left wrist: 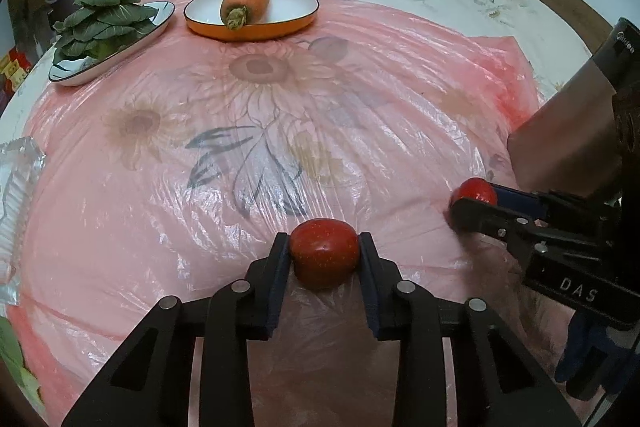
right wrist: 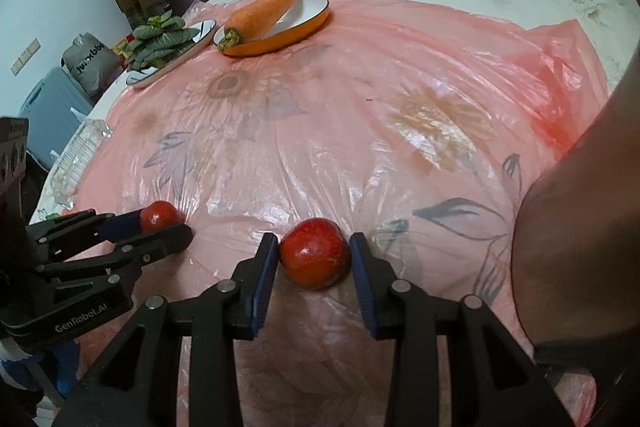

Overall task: Organize fruits
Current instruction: 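Grasp a red apple with the right tool while the left tool grasps another apple, then carry both red apples over the green tray with both tools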

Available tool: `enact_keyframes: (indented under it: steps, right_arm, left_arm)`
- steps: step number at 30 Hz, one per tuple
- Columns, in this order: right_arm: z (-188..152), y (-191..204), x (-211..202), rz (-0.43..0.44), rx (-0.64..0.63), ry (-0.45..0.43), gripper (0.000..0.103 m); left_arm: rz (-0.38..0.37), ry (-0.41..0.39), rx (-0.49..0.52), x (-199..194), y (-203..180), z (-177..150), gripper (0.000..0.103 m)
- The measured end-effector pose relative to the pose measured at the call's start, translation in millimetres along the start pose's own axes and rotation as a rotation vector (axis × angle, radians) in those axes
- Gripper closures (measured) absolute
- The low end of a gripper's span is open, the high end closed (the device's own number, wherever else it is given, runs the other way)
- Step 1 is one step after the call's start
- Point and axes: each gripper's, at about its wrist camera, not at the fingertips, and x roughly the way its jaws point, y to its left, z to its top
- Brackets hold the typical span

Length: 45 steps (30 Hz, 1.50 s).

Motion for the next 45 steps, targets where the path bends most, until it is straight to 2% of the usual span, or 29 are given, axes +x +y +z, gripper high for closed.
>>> enact_keyframes:
  steps: [6, 14, 28, 36, 45]
  right_arm:
    - [0, -2, -16, -0.015, 0.002, -0.022, 0.060]
    - [-17, 8, -38, -0.012, -0.007, -0.030, 0.060]
    - [-71, 22, -79, 0.035, 0.035, 0.002, 0.060]
    - [-99, -7, -115, 0.014, 0.103, -0.004, 0.060]
    - [-126, -65, -163, -0.061, 0.218, -0.042, 0.060]
  left_arm:
    - [0.036, -0.033, 0.025, -13, -6, -1, 0.075]
    - [0.032, -0.035, 0.035, -27, -15, -11, 0.075]
    - [0.034, 0.032, 0.089, -51, -44, -47, 0.075]
    - [-0.016, 0.057, 0.125, -57, -83, -57, 0.075]
    - [-0.106, 0.074, 0.210, -66, -152, -62, 0.075]
